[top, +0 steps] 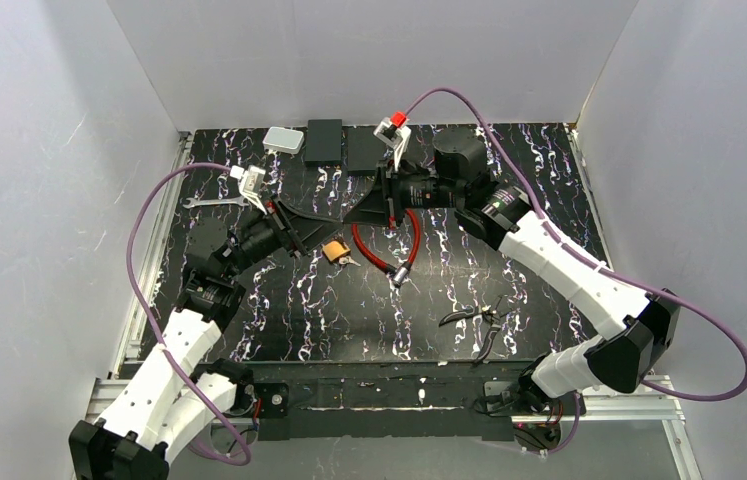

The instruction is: Unlock with the key

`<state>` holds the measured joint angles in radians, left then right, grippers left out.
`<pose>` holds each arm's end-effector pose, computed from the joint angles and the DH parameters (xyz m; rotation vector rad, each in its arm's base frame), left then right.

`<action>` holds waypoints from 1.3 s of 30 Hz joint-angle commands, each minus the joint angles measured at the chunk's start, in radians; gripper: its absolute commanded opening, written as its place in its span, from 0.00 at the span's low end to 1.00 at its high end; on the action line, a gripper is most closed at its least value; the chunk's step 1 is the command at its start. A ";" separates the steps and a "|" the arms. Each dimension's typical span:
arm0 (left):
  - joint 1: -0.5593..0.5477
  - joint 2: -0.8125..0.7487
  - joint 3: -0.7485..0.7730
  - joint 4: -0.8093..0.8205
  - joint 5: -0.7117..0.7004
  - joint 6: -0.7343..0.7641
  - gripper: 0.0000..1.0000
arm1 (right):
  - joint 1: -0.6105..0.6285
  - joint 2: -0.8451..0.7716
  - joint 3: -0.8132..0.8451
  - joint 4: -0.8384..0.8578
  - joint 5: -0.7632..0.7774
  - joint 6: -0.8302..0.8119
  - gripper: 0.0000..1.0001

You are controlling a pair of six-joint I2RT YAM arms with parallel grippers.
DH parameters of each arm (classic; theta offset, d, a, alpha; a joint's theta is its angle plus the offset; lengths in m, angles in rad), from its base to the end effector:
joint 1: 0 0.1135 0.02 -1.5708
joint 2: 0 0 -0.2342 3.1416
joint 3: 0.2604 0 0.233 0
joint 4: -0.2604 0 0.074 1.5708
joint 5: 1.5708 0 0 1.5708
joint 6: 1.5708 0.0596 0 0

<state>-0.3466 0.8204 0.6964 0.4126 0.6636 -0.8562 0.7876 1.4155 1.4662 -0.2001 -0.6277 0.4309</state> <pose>0.1823 -0.1049 0.3509 0.2646 1.4731 -1.4163 0.2055 0.2561 0.3980 -0.8347 1.7245 1.4000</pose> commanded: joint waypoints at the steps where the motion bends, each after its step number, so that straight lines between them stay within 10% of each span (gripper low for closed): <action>1: -0.006 -0.001 -0.005 0.048 0.004 0.003 0.30 | 0.001 0.009 0.057 0.052 -0.020 0.001 0.01; 18: -0.007 0.018 0.009 0.048 0.050 0.005 0.00 | -0.003 0.033 0.061 0.065 0.034 0.007 0.01; 27: -0.007 -0.028 -0.014 0.047 -0.013 0.022 0.00 | -0.029 0.010 0.055 0.005 0.246 0.056 0.68; 39: -0.003 -0.071 0.043 -0.154 -0.088 0.187 0.00 | -0.045 0.054 0.121 -0.423 0.852 -0.015 0.77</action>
<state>-0.3500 0.7849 0.6937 0.3557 0.6136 -0.7803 0.7486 1.4464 1.5215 -0.4343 -0.0551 0.4477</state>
